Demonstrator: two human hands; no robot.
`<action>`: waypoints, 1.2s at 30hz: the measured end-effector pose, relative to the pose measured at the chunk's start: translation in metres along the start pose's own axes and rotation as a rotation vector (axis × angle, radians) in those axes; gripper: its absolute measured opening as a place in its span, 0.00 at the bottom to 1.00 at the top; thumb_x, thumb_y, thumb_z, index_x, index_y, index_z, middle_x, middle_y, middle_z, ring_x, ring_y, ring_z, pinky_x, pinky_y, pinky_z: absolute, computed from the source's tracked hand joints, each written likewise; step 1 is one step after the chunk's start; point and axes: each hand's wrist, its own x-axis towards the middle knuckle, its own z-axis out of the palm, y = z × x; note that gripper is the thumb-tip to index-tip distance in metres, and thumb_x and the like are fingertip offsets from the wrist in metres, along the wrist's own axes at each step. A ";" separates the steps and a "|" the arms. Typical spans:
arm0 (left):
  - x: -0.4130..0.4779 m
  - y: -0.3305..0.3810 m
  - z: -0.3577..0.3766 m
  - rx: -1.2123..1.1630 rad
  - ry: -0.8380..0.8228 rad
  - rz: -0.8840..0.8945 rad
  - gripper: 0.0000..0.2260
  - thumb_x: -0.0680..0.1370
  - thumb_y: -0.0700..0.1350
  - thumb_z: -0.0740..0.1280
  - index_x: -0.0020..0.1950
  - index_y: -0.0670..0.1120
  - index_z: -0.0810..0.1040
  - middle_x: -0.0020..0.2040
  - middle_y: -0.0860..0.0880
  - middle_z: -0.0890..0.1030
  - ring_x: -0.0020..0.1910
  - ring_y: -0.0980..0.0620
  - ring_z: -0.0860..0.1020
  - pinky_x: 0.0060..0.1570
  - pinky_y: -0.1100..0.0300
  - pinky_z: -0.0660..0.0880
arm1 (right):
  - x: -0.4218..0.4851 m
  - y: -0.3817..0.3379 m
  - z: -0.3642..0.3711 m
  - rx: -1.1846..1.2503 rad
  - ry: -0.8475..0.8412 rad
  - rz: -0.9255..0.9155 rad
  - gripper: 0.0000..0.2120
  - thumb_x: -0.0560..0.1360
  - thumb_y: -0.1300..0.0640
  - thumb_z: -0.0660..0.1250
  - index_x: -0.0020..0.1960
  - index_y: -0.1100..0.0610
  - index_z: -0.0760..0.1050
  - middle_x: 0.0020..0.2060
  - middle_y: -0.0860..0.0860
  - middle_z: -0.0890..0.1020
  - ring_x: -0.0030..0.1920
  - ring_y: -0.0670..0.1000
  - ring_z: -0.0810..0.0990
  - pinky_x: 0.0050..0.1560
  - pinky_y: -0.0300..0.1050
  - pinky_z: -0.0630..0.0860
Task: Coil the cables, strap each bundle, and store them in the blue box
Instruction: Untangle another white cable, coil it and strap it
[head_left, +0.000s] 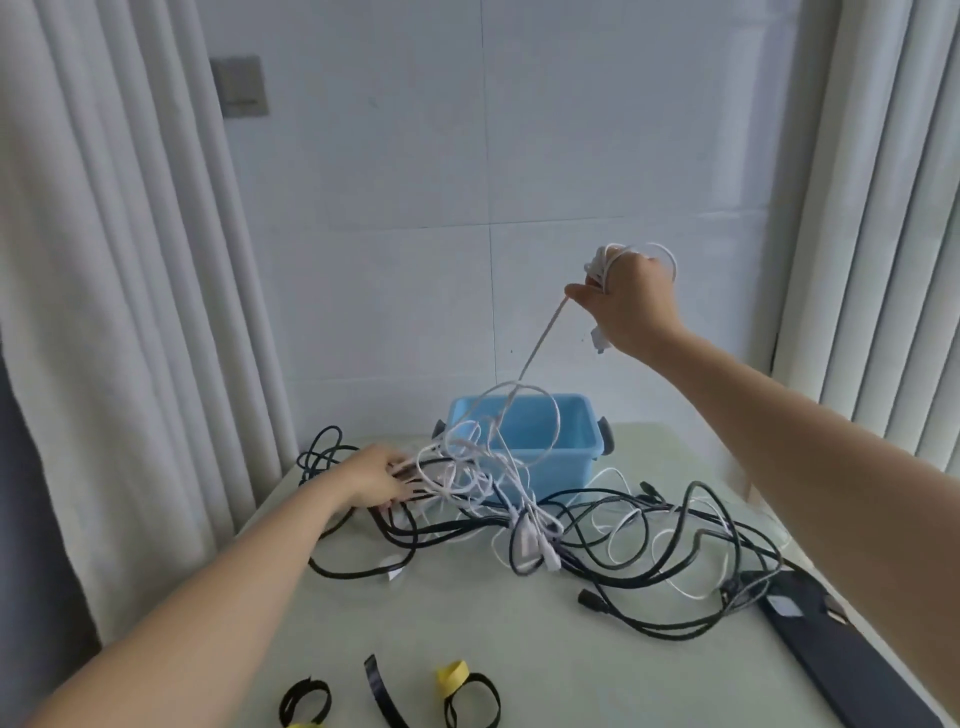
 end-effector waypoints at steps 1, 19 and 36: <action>-0.005 0.004 -0.005 -0.040 -0.053 0.030 0.27 0.65 0.51 0.78 0.63 0.53 0.78 0.56 0.49 0.82 0.51 0.52 0.82 0.59 0.55 0.77 | 0.002 -0.007 -0.007 -0.012 -0.028 -0.029 0.19 0.77 0.51 0.70 0.35 0.53 0.63 0.33 0.54 0.80 0.37 0.55 0.77 0.38 0.46 0.68; -0.044 0.129 -0.009 -0.296 0.137 0.323 0.04 0.80 0.41 0.69 0.53 0.43 0.80 0.47 0.46 0.81 0.40 0.50 0.84 0.33 0.61 0.79 | 0.037 -0.072 -0.078 -0.016 0.095 -0.144 0.14 0.75 0.52 0.71 0.39 0.56 0.68 0.41 0.54 0.82 0.47 0.56 0.81 0.45 0.48 0.73; -0.072 0.170 -0.090 -0.860 0.439 0.318 0.02 0.82 0.40 0.65 0.52 0.42 0.77 0.46 0.43 0.80 0.32 0.49 0.81 0.31 0.61 0.79 | 0.002 -0.024 -0.055 0.047 -0.205 0.044 0.21 0.75 0.52 0.73 0.31 0.59 0.67 0.30 0.55 0.69 0.31 0.53 0.67 0.37 0.46 0.66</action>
